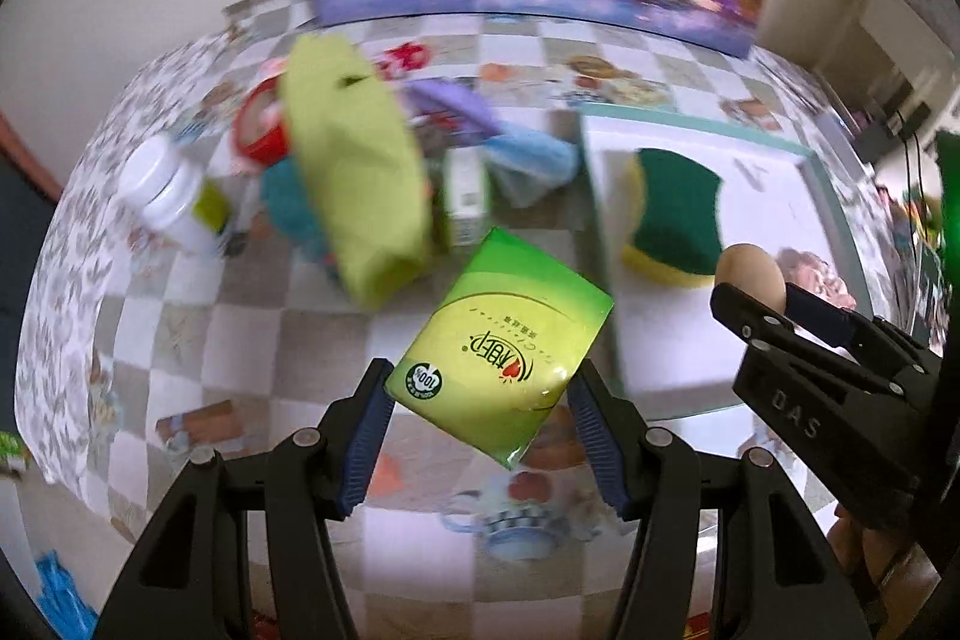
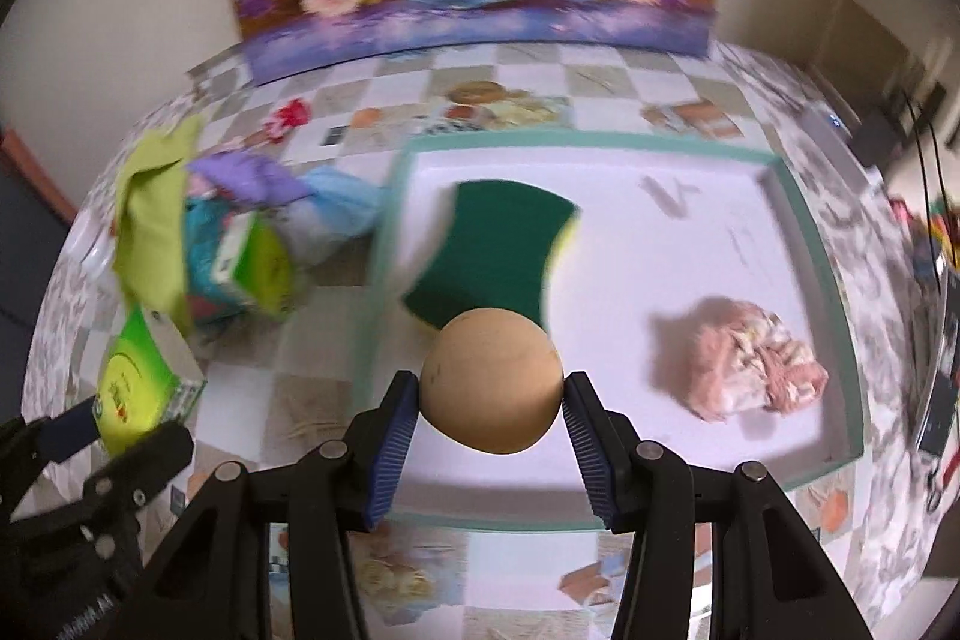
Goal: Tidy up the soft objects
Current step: 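Carry the tissue pack and ball to the tray and open the left gripper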
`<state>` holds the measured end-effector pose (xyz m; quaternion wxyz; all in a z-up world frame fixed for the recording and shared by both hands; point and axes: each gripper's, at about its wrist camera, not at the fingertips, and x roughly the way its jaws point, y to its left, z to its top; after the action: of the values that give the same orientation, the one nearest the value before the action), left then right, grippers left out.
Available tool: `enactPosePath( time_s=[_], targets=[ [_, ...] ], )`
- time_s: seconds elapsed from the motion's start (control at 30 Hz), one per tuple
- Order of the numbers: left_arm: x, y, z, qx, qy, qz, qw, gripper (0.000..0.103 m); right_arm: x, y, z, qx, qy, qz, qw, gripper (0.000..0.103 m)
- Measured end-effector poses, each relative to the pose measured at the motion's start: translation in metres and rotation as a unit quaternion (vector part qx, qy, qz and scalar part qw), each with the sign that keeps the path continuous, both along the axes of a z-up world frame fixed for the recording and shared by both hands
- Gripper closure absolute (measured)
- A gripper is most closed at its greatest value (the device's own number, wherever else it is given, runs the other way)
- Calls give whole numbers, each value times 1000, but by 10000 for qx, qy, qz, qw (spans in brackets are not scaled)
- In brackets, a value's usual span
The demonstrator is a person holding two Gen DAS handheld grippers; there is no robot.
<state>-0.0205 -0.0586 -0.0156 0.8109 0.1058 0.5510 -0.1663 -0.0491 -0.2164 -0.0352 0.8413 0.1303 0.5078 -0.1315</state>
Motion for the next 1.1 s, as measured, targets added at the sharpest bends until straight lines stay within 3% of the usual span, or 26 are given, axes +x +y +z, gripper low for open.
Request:
enactPosePath(
  time_s=[0.23,0.5,0.83,1.1],
  targets=[
    [-5,-48,-13,151,180,-274,9993,42,-17,-49,-14,256,156,-679,9972,50],
    [-10,-89,-28,6,199,-610,9979,42,-29,-79,-29,469,341,-1155,9916,50],
    [-10,-109,-46,-34,284,-881,9957,42,-45,-116,-48,564,566,-1747,9814,50],
    [-9,-119,-52,-94,372,-1010,9941,42,-45,-115,-46,411,587,-1749,9820,50]
  ],
)
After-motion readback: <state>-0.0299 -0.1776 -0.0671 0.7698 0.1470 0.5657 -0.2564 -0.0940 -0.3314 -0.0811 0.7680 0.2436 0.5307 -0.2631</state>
